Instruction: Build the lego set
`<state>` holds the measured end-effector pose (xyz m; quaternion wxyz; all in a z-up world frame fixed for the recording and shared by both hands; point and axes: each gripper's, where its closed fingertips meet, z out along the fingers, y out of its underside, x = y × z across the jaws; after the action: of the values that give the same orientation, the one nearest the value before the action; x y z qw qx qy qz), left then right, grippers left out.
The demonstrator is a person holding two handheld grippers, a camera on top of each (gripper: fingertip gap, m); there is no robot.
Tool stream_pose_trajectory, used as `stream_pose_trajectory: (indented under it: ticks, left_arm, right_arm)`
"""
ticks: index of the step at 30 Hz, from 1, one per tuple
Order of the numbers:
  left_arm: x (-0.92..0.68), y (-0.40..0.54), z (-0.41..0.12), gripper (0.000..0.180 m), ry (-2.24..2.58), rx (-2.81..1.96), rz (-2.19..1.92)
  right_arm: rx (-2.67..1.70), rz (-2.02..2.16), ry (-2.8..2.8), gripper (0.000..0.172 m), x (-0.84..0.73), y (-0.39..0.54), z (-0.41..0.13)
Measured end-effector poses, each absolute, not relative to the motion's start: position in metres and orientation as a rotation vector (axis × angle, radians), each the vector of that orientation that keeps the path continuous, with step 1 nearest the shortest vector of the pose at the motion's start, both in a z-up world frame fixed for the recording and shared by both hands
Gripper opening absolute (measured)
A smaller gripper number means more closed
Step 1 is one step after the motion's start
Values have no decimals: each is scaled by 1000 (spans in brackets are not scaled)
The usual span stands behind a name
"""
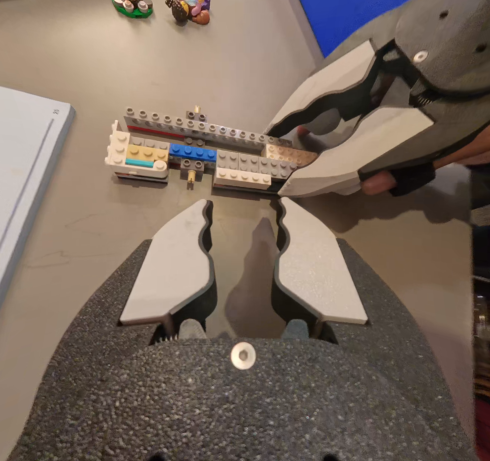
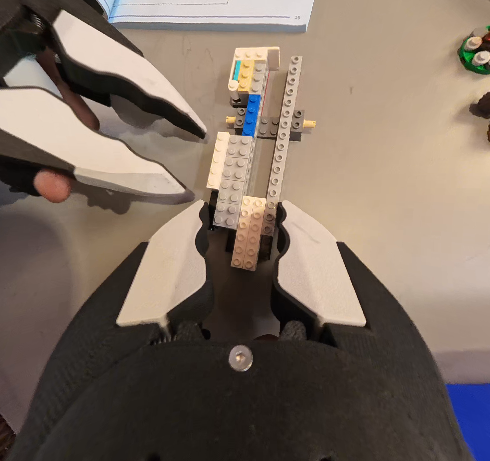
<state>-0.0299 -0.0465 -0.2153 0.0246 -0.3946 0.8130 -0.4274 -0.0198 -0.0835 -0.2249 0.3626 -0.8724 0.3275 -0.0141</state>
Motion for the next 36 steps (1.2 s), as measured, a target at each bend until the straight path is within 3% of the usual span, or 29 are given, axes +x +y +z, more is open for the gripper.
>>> stream_pose_trajectory:
  ticks: [12, 26, 36]
  left_arm:
    - [-33, -70, -193, 54, 2298, -1834, -1932]
    - [-37, -90, -186, 58, 2188, -2011, -2076]
    - [-31, -86, -185, 50, 1989, -2232, -2239]
  right_arm:
    - [-2100, 93, 942, 49, -32, -92, -216]
    - [-1881, 77, 1045, 49, -38, -103, -199]
    - [-1896, 27, 1056, 49, -42, -101, -204]
